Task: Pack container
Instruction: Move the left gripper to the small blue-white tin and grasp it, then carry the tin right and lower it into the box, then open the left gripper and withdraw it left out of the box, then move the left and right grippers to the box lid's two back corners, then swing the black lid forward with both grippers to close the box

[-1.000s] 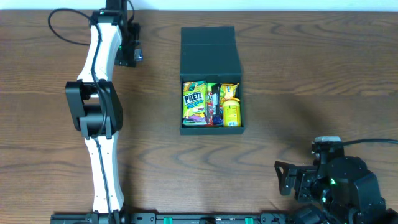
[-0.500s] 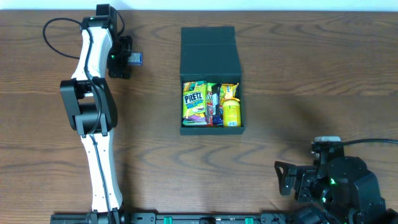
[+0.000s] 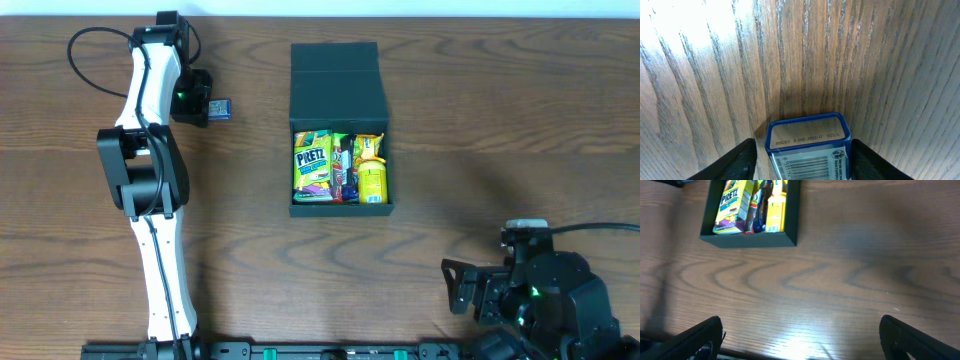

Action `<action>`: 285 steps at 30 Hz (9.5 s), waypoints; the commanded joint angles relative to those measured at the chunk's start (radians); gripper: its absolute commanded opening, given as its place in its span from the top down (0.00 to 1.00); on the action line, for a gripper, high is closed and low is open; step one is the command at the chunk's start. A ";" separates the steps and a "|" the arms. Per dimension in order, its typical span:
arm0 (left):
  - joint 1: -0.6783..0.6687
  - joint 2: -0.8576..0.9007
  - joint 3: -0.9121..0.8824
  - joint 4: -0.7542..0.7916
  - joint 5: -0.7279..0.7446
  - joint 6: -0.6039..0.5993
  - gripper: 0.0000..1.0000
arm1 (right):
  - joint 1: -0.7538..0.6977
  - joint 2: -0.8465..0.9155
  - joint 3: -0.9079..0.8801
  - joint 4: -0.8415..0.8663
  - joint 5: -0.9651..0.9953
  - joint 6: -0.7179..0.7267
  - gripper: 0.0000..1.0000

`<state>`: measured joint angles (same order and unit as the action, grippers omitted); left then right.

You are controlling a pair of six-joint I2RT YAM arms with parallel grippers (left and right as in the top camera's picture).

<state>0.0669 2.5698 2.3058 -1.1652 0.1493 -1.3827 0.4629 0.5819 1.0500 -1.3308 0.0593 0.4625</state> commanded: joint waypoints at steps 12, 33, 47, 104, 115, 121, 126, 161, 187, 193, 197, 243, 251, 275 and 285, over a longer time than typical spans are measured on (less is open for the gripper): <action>-0.014 0.022 0.021 -0.003 -0.072 0.028 0.62 | -0.005 -0.001 0.010 -0.001 0.003 -0.011 0.01; -0.047 0.019 0.227 -0.231 -0.184 0.237 0.94 | -0.005 -0.001 0.010 -0.001 0.003 -0.011 0.01; -0.224 0.018 0.457 -0.361 -0.183 0.654 0.94 | -0.005 -0.001 0.010 -0.001 0.003 -0.011 0.01; -0.621 -0.081 0.260 -0.520 0.063 1.121 0.95 | -0.005 -0.001 0.010 -0.001 0.003 -0.011 0.01; -0.634 -0.081 0.260 -0.502 0.089 1.064 0.94 | -0.005 -0.001 0.010 -0.001 0.003 -0.011 0.01; -0.639 -0.081 0.260 -0.481 0.118 1.025 0.94 | -0.005 -0.001 0.010 -0.001 0.003 -0.011 0.01; -0.640 -0.081 0.260 -0.472 0.118 0.991 0.94 | -0.005 -0.001 0.010 -0.001 0.003 -0.011 0.01; -0.384 -0.365 0.284 -0.415 -0.108 0.998 0.50 | -0.005 -0.001 0.010 -0.001 0.003 -0.011 0.01; -0.099 -0.204 0.281 -0.275 0.026 1.069 0.94 | -0.005 -0.001 0.009 -0.001 0.003 -0.011 0.01; -0.099 -0.152 0.281 -0.248 0.032 1.067 0.94 | -0.005 -0.001 0.009 -0.001 0.003 -0.011 0.01; -0.099 -0.150 0.281 -0.251 0.032 1.068 0.94 | -0.005 -0.001 0.010 -0.001 0.003 -0.011 0.01; -0.159 0.015 0.281 -0.082 0.362 1.004 0.95 | -0.380 1.077 -0.045 1.324 -0.412 0.214 0.96; -0.155 0.093 0.281 -0.031 0.431 0.951 0.95 | -0.419 1.316 0.152 1.324 -0.543 0.218 0.99; -0.162 0.193 0.281 -0.048 0.608 0.911 0.95 | -0.421 1.630 0.415 1.147 -0.650 0.292 0.99; -0.193 0.193 0.281 -0.026 0.657 0.917 0.95 | -0.383 1.631 0.415 1.199 -0.719 0.292 0.99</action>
<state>-0.1116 2.7419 2.5767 -1.1889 0.7761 -0.4717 0.0662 2.2066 1.4448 -0.1474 -0.6052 0.7506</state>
